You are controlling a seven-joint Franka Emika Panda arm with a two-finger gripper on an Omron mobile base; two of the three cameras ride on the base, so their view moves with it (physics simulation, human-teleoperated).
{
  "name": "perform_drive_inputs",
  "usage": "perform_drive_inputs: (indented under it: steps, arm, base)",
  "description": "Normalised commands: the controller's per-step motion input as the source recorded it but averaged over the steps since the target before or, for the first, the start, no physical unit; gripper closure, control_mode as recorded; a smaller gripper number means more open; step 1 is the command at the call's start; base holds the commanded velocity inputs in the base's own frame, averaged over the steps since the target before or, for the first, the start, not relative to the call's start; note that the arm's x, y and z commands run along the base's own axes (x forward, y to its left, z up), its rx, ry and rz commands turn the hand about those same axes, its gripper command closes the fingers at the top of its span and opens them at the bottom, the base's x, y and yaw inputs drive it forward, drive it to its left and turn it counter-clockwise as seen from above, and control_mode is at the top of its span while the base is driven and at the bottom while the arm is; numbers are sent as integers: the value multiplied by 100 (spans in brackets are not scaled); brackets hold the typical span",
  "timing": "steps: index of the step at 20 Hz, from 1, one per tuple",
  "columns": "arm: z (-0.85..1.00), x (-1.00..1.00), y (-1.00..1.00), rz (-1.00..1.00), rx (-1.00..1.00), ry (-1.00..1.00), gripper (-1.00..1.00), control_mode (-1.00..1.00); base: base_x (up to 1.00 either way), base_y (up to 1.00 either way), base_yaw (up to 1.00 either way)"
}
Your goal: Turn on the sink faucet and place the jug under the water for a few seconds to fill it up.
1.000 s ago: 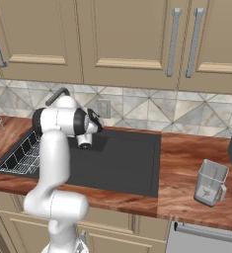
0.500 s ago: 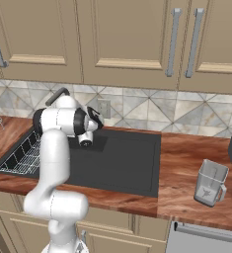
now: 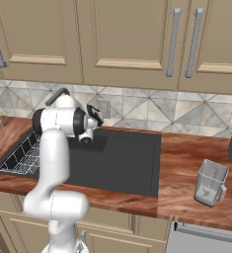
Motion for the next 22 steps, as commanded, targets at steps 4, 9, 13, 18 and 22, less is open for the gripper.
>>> perform_drive_inputs:
  steps: [4,9,13,18,22]
  arm:
    - [0,14,-9,-15,0,0,-100,-100]
    - [0,15,-28,-16,0,0,-100,-100]
    - [0,15,-41,-14,0,0,-100,-100]
    - [0,7,-60,-10,0,0,-100,-100]
    - [0,0,-84,-6,0,0,-100,-100]
  base:
    - [0,0,0]
    - [0,0,0]
    - [0,0,0]
    - [0,0,0]
    - [0,0,0]
